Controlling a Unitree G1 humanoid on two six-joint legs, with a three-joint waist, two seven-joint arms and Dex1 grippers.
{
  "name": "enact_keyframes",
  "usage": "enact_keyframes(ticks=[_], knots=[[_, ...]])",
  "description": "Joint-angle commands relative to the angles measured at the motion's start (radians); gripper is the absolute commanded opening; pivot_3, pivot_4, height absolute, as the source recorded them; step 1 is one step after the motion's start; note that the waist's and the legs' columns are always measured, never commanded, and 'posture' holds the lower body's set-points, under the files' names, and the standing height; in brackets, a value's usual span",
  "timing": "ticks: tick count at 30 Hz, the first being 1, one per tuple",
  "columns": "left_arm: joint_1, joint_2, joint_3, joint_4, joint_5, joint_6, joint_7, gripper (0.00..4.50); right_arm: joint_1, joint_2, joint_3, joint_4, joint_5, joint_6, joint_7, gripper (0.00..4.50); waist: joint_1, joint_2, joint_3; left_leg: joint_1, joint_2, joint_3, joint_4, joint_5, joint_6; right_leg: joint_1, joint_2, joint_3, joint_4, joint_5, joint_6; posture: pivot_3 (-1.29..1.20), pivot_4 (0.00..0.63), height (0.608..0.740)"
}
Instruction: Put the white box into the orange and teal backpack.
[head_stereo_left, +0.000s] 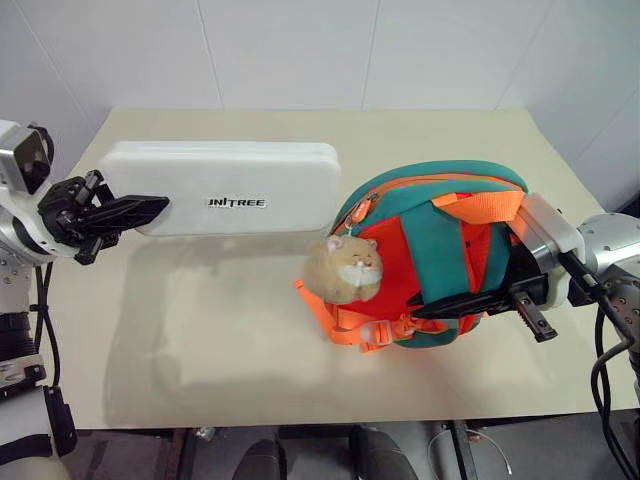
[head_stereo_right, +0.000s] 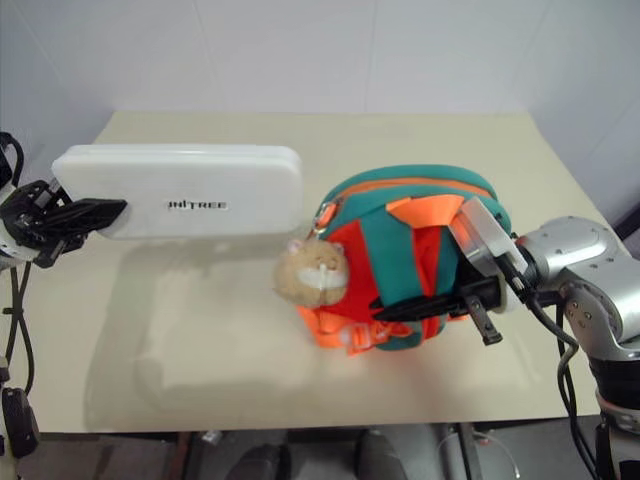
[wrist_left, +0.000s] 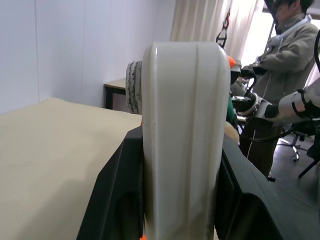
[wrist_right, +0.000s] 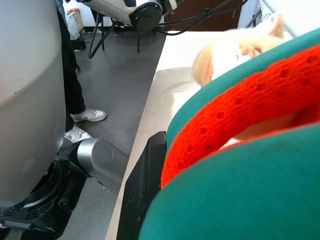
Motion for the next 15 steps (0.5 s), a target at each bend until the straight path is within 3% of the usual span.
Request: enact_keyframes(ticks=[1, 15], knots=[[-0.01, 0.027, 0.015, 0.008, 0.006, -0.023, -0.025, 1.28, -0.01, 0.001, -0.03, -0.023, 0.007, -0.015, -0.004, 0.49, 0.0, 0.0, 0.0, 0.0, 0.0, 0.0, 0.0, 0.0, 0.0, 0.0, 0.0, 0.0, 0.0, 0.0, 0.0, 0.0, 0.15, 0.74], [-0.107, -0.052, -0.144, 0.118, 0.093, -0.108, -0.096, 1.28, -0.013, 0.015, -0.027, -0.026, -0.003, -0.021, -0.016, 0.49, 0.001, 0.0, 0.0, 0.0, 0.0, 0.001, 0.003, 0.0, 0.0, 0.001, 0.0, -0.001, 0.003, 0.0, 0.0, 0.0, 0.15, 0.74]])
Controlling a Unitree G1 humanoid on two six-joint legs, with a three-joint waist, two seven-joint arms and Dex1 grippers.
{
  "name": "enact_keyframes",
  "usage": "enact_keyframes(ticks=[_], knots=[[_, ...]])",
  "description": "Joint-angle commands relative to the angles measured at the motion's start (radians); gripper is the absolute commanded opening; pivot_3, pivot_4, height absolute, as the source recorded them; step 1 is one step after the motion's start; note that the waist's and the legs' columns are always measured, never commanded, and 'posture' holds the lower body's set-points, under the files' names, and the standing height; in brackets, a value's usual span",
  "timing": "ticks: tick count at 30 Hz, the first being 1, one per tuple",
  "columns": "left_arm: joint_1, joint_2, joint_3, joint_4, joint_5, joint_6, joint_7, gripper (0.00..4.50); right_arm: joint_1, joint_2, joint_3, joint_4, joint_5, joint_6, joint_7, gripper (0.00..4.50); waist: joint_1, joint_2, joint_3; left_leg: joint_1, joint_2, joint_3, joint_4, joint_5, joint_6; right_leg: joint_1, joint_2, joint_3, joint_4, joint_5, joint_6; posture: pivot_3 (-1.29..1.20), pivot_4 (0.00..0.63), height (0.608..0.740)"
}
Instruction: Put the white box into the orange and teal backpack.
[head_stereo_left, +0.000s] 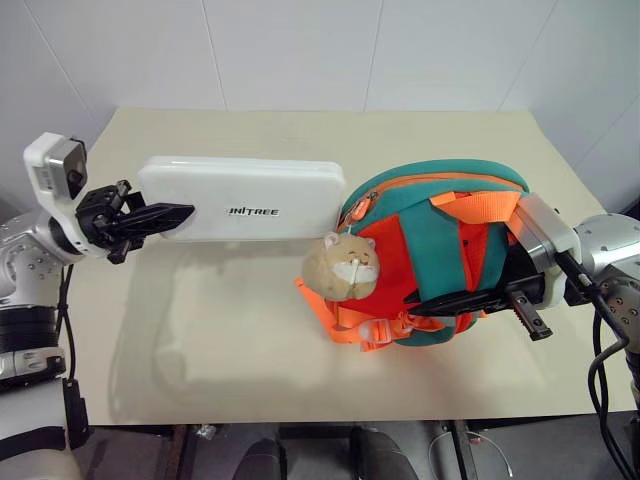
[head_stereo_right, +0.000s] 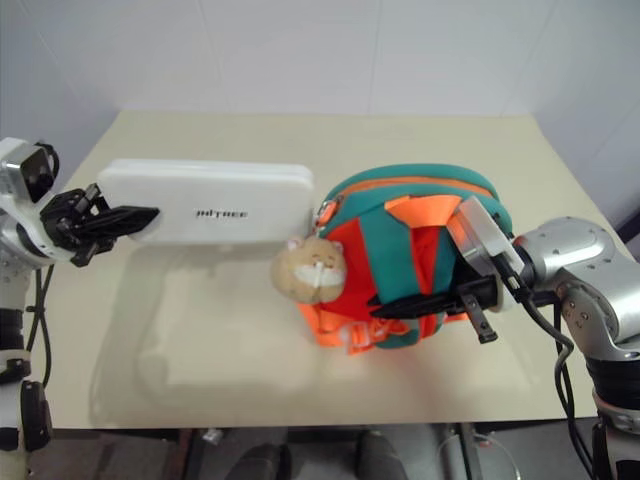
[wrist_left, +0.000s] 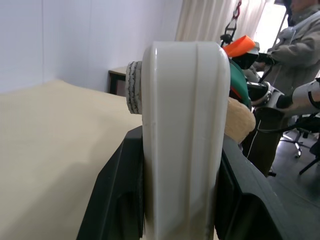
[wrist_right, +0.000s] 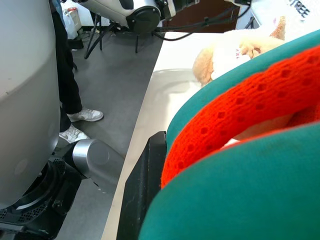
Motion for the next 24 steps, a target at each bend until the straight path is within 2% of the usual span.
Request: enact_keyframes(ticks=[1, 9, 17, 24], knots=[[-0.056, -0.01, -0.042, 0.019, 0.03, -0.035, -0.101, 1.28, -0.013, 0.002, -0.028, -0.027, 0.01, -0.014, -0.007, 0.49, 0.0, 0.0, 0.0, 0.0, 0.0, 0.0, 0.0, 0.0, 0.0, 0.0, 0.0, 0.0, 0.0, 0.0, 0.0, 0.0, 0.15, 0.74], [-0.099, -0.016, -0.129, 0.028, 0.027, -0.018, -0.113, 1.28, -0.003, 0.006, -0.035, -0.038, 0.017, -0.011, -0.027, 0.49, 0.0, 0.0, 0.0, 0.0, 0.0, 0.0, 0.0, 0.0, 0.0, 0.0, 0.0, 0.0, 0.0, 0.0, 0.0, 0.0, 0.15, 0.74], [-0.11, 0.04, -0.317, -0.012, 0.01, -0.082, -0.113, 1.28, 0.003, 0.02, -0.033, -0.042, 0.015, -0.018, -0.041, 0.49, 0.002, 0.0, 0.0, 0.0, 0.0, -0.002, 0.001, 0.0, 0.0, 0.0, 0.0, 0.0, 0.0, 0.0, 0.0, 0.0, 0.15, 0.74], [-0.235, -0.028, -0.414, 0.058, 0.066, -0.127, -0.113, 1.28, -0.006, 0.055, -0.033, -0.043, 0.023, -0.017, -0.063, 0.49, 0.003, 0.0, 0.0, 0.0, -0.001, 0.0, 0.001, 0.0, 0.0, 0.001, 0.0, 0.0, 0.0, 0.0, 0.0, 0.0, 0.15, 0.74]])
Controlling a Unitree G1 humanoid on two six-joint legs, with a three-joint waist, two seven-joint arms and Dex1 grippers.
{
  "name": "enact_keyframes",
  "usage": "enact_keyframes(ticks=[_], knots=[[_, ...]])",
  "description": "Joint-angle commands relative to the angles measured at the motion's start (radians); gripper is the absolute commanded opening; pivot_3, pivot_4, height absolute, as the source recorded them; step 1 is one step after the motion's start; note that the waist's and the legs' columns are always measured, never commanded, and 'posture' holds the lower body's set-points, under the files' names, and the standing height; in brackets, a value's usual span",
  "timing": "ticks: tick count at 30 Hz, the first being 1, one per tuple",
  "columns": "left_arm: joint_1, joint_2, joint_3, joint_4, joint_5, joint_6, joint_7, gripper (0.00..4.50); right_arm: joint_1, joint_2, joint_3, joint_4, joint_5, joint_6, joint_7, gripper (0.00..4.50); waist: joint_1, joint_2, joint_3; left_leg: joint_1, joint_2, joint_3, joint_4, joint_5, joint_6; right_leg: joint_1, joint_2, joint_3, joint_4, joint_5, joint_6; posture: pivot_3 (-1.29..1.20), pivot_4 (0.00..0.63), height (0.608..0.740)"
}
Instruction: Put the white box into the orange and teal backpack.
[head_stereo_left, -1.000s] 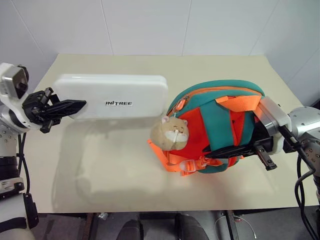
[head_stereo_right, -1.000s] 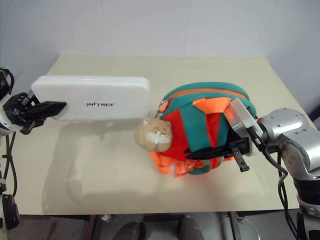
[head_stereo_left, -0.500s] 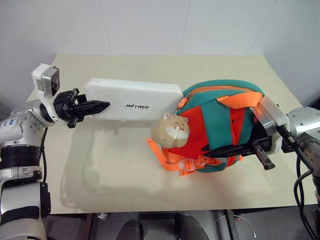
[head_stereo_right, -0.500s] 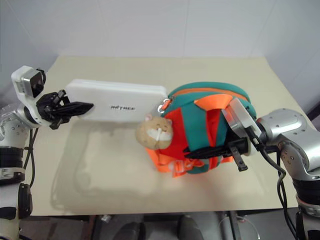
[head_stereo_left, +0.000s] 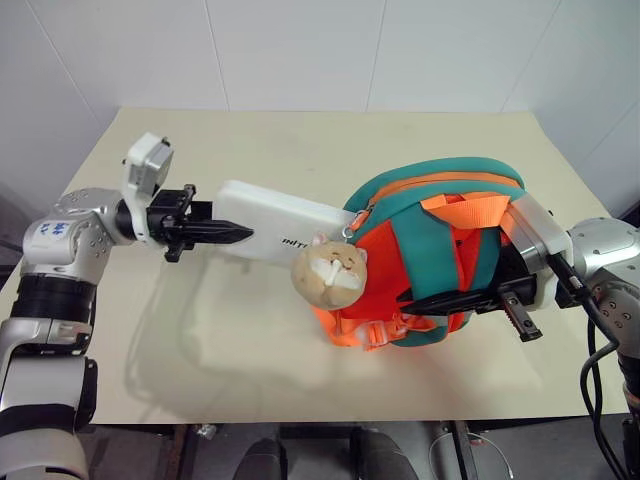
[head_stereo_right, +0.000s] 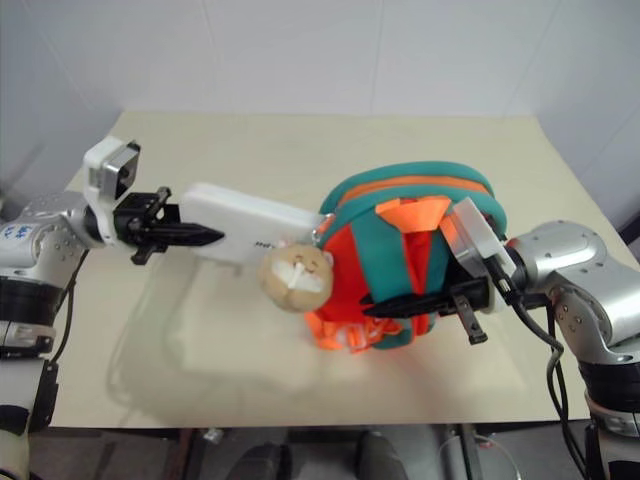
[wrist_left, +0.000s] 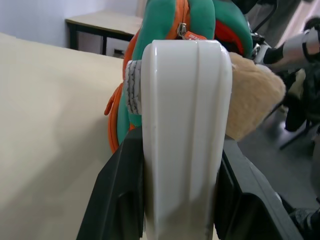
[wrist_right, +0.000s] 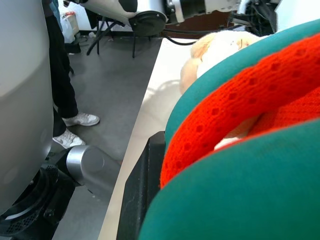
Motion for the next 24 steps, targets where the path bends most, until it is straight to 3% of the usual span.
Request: enact_keyframes(ticks=[1, 9, 24], knots=[[-0.063, -0.029, -0.043, 0.021, 0.026, -0.031, -0.112, 1.28, -0.014, 0.022, -0.033, -0.02, 0.023, -0.015, -0.024, 0.49, 0.0, 0.0, 0.0, 0.0, 0.0, 0.0, 0.0, 0.0, 0.0, 0.0, 0.0, 0.0, 0.0, 0.0, 0.0, 0.0, 0.15, 0.74], [-0.154, -0.143, -0.101, 0.038, 0.051, -0.037, -0.112, 1.28, 0.012, 0.128, -0.075, -0.042, 0.032, -0.057, -0.123, 0.49, -0.005, 0.0, 0.0, 0.0, 0.0, 0.001, 0.0, 0.0, 0.001, 0.0, 0.0, 0.0, 0.0, 0.0, 0.0, 0.0, 0.15, 0.74], [-0.206, -0.329, -0.13, 0.059, 0.169, 0.009, -0.102, 1.28, 0.067, 0.131, -0.078, -0.084, 0.021, -0.067, -0.163, 0.49, 0.02, 0.0, 0.0, -0.001, -0.001, 0.002, 0.001, 0.001, 0.001, 0.0, 0.0, -0.001, 0.0, 0.0, 0.0, 0.0, 0.15, 0.74]])
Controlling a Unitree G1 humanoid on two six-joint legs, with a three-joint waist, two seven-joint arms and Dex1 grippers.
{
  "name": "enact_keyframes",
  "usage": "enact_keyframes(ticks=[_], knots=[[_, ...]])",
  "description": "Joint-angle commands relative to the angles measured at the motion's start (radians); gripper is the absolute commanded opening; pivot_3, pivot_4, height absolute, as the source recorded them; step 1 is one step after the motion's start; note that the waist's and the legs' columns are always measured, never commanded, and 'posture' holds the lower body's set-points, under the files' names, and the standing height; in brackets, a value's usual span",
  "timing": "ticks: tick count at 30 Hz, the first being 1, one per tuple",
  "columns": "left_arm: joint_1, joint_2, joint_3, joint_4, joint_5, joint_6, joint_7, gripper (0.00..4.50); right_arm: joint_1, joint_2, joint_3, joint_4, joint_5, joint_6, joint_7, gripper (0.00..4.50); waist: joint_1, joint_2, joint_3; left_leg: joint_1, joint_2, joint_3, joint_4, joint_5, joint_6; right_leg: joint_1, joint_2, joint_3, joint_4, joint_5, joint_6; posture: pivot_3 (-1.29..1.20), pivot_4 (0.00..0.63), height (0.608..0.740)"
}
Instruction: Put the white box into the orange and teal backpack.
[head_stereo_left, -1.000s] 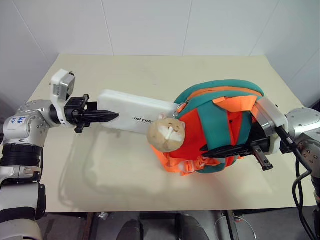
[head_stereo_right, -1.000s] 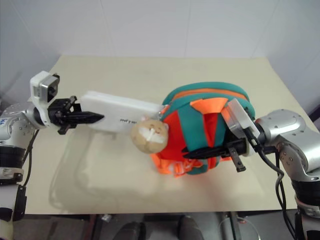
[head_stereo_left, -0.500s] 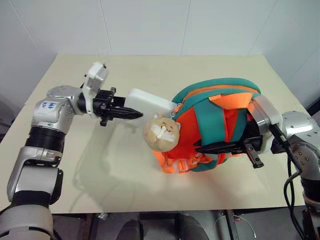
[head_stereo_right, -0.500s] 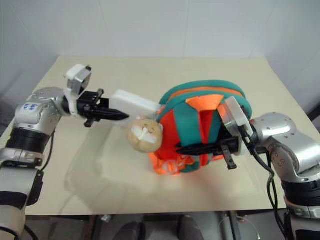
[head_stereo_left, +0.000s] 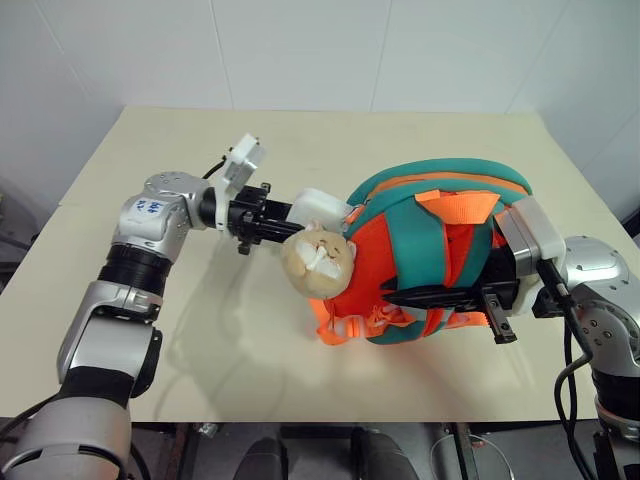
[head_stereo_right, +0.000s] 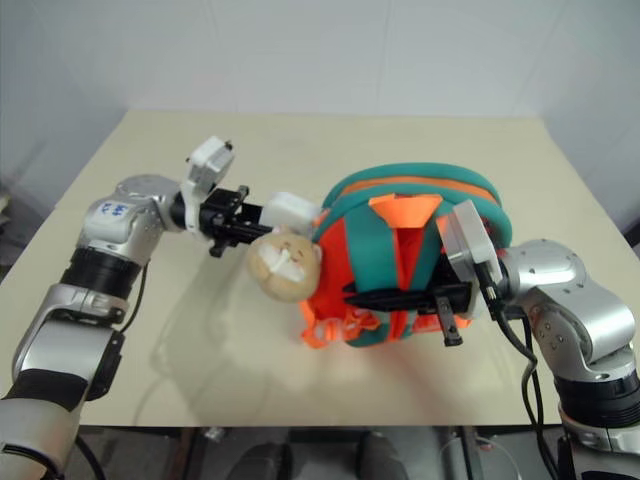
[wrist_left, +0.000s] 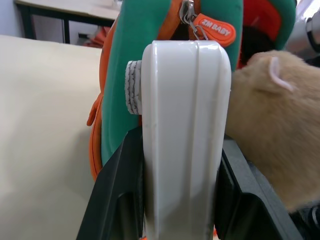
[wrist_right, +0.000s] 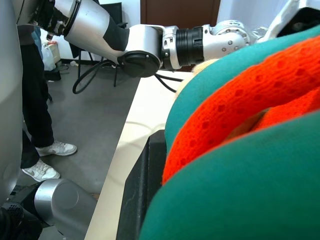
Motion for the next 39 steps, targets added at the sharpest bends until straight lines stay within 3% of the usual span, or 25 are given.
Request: enact_keyframes(ticks=[1, 7, 30, 39], knots=[[-0.034, -0.067, -0.01, -0.058, -0.004, 0.026, -0.094, 1.28, -0.002, 0.004, -0.034, -0.02, 0.007, -0.026, -0.029, 0.49, 0.001, 0.0, 0.0, 0.0, 0.0, 0.0, 0.0, 0.0, 0.0, 0.0, 0.0, 0.0, 0.0, 0.0, 0.0, 0.0, 0.15, 0.74], [-0.004, -0.159, 0.032, -0.136, -0.014, 0.086, -0.03, 1.28, 0.008, 0.01, -0.032, -0.035, 0.002, -0.033, -0.041, 0.49, 0.002, 0.0, 0.0, -0.001, 0.0, 0.0, 0.0, 0.0, 0.0, 0.0, 0.0, 0.0, 0.0, 0.0, 0.0, 0.0, 0.15, 0.74], [-0.012, -0.299, -0.006, -0.199, 0.086, 0.166, 0.03, 1.28, 0.012, 0.008, -0.026, -0.038, 0.0, -0.049, -0.065, 0.49, 0.004, 0.0, 0.0, -0.001, -0.001, -0.001, 0.0, 0.001, 0.001, 0.0, 0.0, 0.0, 0.0, 0.0, 0.0, 0.0, 0.15, 0.74], [-0.029, -0.215, 0.045, -0.311, 0.082, 0.262, 0.071, 3.97, 0.008, 0.008, -0.027, -0.023, 0.004, -0.061, -0.049, 0.49, -0.002, 0.0, 0.0, 0.0, 0.0, -0.002, 0.0, 0.001, 0.001, 0.0, 0.001, 0.0, 0.001, 0.0, 0.0, 0.0, 0.15, 0.74]])
